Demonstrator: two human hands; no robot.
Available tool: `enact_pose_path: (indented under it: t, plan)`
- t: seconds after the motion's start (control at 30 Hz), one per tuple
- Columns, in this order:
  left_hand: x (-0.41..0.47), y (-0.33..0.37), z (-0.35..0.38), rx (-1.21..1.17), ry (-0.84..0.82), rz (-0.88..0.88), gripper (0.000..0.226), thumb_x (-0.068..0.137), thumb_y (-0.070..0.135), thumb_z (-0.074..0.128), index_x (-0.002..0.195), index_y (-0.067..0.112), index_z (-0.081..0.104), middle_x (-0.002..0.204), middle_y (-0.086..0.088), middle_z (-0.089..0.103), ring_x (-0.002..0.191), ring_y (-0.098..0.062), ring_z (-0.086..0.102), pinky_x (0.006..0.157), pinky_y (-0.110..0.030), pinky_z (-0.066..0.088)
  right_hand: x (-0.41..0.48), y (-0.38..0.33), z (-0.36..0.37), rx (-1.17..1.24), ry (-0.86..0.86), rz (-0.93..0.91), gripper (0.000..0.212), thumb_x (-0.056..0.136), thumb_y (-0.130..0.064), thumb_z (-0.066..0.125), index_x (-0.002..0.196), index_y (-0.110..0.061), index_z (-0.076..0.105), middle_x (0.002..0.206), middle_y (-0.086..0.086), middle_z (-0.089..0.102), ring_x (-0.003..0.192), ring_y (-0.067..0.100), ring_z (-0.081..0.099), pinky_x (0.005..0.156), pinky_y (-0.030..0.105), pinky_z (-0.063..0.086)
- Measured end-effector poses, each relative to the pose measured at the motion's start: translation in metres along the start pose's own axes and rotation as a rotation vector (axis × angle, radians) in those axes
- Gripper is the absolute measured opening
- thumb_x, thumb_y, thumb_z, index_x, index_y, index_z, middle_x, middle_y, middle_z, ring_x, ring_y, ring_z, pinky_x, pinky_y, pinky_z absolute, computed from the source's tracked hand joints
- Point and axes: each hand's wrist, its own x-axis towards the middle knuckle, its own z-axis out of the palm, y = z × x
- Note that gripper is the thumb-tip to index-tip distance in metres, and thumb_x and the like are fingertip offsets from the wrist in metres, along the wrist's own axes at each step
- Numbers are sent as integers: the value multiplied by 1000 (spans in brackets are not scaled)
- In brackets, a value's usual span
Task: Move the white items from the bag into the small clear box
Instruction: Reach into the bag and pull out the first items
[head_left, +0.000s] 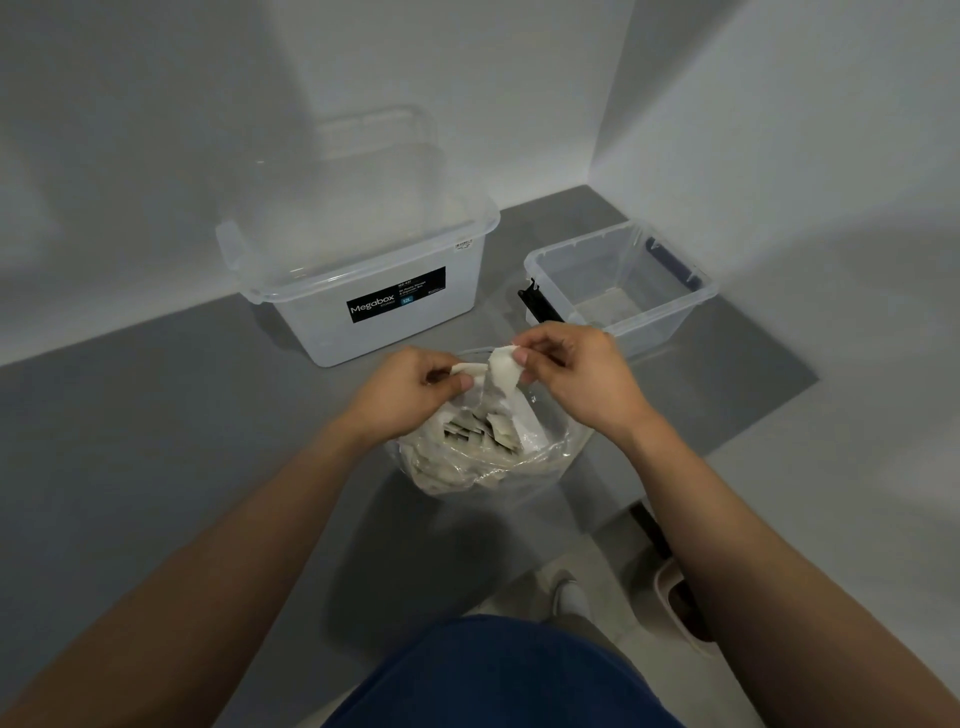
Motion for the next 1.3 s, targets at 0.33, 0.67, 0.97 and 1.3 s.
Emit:
enact_pose_path:
  t: [0.33, 0.67, 0.97, 1.3]
  plan:
    - [8, 50, -18, -541, 205, -55, 16, 100, 20, 64, 110, 14, 74, 92, -5, 77, 78, -21, 77, 66, -31, 62, 18, -17, -78, -119, 221, -160, 11, 97, -24, 68, 103, -25, 78, 92, -11, 72, 76, 6, 71, 73, 19, 52]
    - [65, 88, 17, -861, 90, -209, 20, 88, 2, 74, 108, 3, 72, 99, -23, 75, 96, -32, 75, 88, -37, 61, 106, 44, -131, -449, 128, -168, 18, 100, -19, 62, 109, -15, 77, 95, 2, 74, 84, 16, 66, 77, 20, 44]
    - [100, 95, 28, -711, 252, -256, 13, 89, 8, 75, 101, 6, 74, 89, -17, 76, 85, -30, 76, 77, -37, 63, 188, 96, -100, -587, -270, -214, 19, 100, -21, 61, 109, -15, 76, 106, 6, 75, 97, 24, 68, 78, 29, 48]
    - [105, 82, 42, -702, 326, -315, 14, 88, 10, 75, 103, 8, 75, 92, -15, 77, 92, -30, 75, 84, -39, 62, 217, 125, -64, -715, -538, -142, 18, 99, -19, 63, 112, -19, 76, 108, 5, 75, 92, 22, 68, 85, 29, 53]
